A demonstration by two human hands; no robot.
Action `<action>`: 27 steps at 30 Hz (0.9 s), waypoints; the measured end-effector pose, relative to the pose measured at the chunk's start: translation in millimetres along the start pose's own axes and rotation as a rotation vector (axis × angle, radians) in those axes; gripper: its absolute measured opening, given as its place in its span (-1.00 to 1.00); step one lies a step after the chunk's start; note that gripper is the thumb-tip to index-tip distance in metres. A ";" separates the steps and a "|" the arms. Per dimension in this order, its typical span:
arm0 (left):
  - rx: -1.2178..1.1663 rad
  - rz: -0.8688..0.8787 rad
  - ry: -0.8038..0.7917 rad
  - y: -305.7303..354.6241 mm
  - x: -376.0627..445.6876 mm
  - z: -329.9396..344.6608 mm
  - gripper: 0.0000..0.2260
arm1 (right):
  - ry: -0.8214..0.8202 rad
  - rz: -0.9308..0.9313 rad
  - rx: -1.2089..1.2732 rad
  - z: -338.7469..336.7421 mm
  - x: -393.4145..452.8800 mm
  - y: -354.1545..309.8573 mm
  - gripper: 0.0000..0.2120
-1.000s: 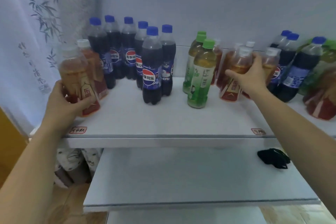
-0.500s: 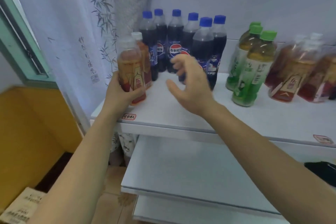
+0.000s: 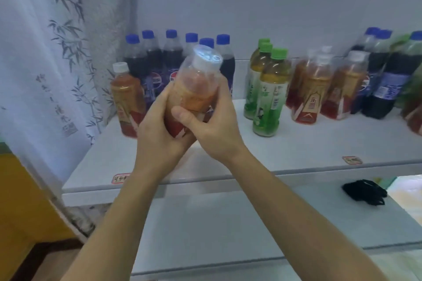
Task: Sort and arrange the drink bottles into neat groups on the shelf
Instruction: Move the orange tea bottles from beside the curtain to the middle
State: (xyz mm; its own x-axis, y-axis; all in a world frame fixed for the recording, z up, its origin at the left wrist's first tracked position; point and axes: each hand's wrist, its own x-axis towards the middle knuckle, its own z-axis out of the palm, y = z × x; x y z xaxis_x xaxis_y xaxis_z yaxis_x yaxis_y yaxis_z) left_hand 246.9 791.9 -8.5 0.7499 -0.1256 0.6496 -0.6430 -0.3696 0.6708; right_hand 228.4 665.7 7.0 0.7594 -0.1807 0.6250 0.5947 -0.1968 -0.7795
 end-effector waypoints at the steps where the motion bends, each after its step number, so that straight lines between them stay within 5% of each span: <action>1: -0.019 0.011 -0.070 10.9 0.5 14.2 -0.19 | 0.081 -0.002 0.023 -21.2 -6.7 -2.5 -0.31; 6: -0.092 0.073 -0.306 50.3 -6.5 113.9 -0.27 | 0.393 0.019 -0.030 -142.9 -17.1 -11.3 -0.36; 12: -0.107 -0.021 -0.451 78.6 1.3 245.9 -0.40 | 0.374 0.141 -0.373 -266.3 3.5 13.4 -0.47; 16: 0.022 -0.080 -0.450 78.1 7.3 303.0 -0.42 | 0.394 0.184 -0.524 -297.0 10.7 39.6 -0.21; 23: 0.147 -0.208 -0.359 81.4 15.7 331.5 -0.25 | 0.309 0.140 -0.631 -315.7 27.7 72.2 -0.02; 27: 0.394 -0.210 -0.349 83.4 8.7 324.4 -0.35 | 0.234 0.151 -0.455 -330.6 19.6 81.4 -0.16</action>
State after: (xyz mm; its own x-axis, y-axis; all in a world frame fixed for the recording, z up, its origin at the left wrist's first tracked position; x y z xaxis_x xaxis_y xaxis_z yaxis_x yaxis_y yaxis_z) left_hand 250.4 461.3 -63.0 0.9053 -0.2849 0.3150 -0.4184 -0.7266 0.5449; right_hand 204.5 327.6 -30.4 0.7177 -0.4389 0.5406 0.2697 -0.5406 -0.7969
